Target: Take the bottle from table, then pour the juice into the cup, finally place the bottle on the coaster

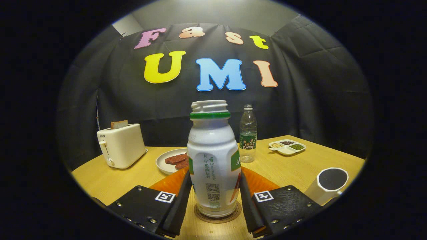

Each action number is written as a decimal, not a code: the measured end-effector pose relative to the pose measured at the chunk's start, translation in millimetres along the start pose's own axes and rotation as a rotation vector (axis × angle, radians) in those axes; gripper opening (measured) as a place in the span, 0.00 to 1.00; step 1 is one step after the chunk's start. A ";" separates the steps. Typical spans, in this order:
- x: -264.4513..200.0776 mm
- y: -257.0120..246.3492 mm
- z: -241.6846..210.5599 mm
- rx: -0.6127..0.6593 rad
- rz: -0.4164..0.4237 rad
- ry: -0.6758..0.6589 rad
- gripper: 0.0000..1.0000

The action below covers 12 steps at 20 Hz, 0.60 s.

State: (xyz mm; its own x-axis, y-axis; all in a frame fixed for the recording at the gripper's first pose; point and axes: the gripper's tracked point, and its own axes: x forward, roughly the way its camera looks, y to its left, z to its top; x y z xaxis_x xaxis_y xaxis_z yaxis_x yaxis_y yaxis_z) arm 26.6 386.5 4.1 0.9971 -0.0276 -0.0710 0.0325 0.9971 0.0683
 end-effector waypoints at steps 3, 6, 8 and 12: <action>5.8 -0.2 -6.0 0.000 0.005 0.014 0.71; 10.2 -1.1 -12.3 0.004 0.009 0.028 0.71; 10.3 -3.6 -11.4 0.016 0.008 0.023 0.71; 9.3 -5.9 -12.1 0.042 0.013 0.005 0.71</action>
State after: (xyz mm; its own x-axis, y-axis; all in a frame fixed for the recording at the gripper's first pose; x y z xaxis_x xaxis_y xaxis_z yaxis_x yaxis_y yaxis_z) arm 34.9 381.2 -9.0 0.9971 -0.0138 -0.0749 0.0221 0.9935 0.1114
